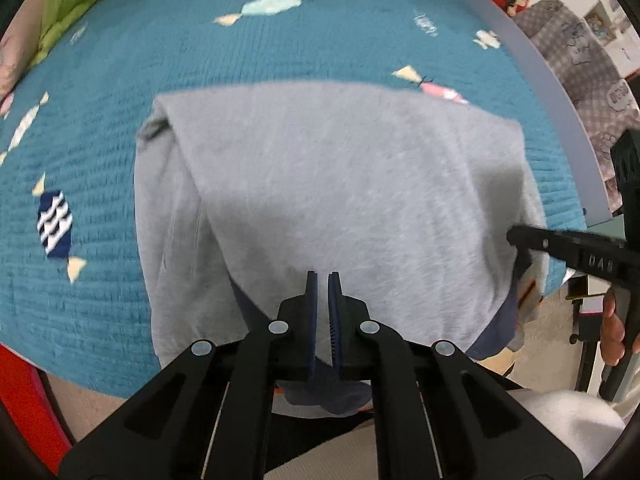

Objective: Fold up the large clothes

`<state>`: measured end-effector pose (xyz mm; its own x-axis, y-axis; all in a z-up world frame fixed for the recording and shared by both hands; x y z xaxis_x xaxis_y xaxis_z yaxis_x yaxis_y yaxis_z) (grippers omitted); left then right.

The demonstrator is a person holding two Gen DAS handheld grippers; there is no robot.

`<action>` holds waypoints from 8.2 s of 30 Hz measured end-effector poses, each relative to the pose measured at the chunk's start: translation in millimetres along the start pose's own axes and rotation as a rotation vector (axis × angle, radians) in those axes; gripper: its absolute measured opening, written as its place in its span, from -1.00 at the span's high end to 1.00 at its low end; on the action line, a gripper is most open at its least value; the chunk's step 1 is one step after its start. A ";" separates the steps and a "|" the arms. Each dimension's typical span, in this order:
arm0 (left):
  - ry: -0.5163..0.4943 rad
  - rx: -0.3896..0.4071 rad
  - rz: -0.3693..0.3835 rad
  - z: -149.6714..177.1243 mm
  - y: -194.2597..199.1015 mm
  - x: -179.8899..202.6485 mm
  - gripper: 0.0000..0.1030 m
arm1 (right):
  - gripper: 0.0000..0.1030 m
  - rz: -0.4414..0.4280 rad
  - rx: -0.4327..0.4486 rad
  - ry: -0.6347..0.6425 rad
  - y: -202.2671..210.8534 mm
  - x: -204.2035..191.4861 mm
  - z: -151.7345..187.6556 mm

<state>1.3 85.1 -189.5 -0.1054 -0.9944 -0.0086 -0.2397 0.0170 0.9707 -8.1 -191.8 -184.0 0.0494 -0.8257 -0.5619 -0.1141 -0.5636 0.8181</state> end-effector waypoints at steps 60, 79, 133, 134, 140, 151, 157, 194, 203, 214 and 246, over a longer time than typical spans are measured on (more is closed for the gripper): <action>0.280 0.075 -0.231 -124.1 -106.5 -105.7 0.95 | 1.00 0.175 0.248 -0.239 -15.6 125.1 -92.9; 0.030 0.014 -0.002 -71.7 -70.6 5.9 0.95 | 1.00 0.120 0.054 0.036 -72.6 -5.0 -39.8; 0.045 -0.113 -0.011 50.8 -13.6 -59.0 0.96 | 0.95 0.060 -0.072 -0.107 -22.0 27.4 62.1; 0.035 -0.120 -0.128 55.2 -14.9 -66.8 0.91 | 0.91 0.184 -0.061 -0.077 -16.5 30.9 64.7; 0.130 -0.165 -0.131 67.4 -28.0 -117.8 0.90 | 0.90 0.140 -0.014 -0.279 -11.0 83.3 68.8; -0.065 -0.089 0.121 57.6 32.0 -45.4 0.60 | 0.83 -0.126 -0.038 -0.083 -19.2 -5.9 38.8; -0.051 -0.187 0.105 77.5 6.1 -50.4 0.68 | 0.96 -0.181 -0.169 -0.196 -51.3 25.8 65.1; 0.091 -0.037 -0.062 -1.7 11.0 -34.9 -0.04 | -0.47 -0.358 0.169 -0.464 24.1 143.8 46.9; 0.036 0.006 -0.017 -30.3 5.5 -3.7 -0.04 | -0.33 -0.448 0.175 -0.466 14.9 139.3 33.2; 0.020 -0.023 0.149 -115.7 -19.2 49.3 0.72 | 0.39 -0.251 0.135 -0.498 12.3 132.0 28.8; 0.030 -0.310 -0.011 -89.8 -85.2 105.7 0.99 | -0.09 -0.364 0.074 -0.469 -11.1 131.6 9.3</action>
<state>97.3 -30.8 -251.6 -0.0747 -0.9971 -0.0170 0.0657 -0.0219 0.9976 -9.5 -294.1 -268.2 -0.3430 -0.4716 -0.8124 -0.2419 -0.7913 0.5615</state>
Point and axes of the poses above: each gripper's, at about its wrist camera, not at the fingertips, and y roughly against the way its jaws point, x to its right, z to its underside, the point moved 2 cm from there along -y, roughly the way its jaws point, and after that the axes turned 11 degrees about -z, right-handed, at the moved point
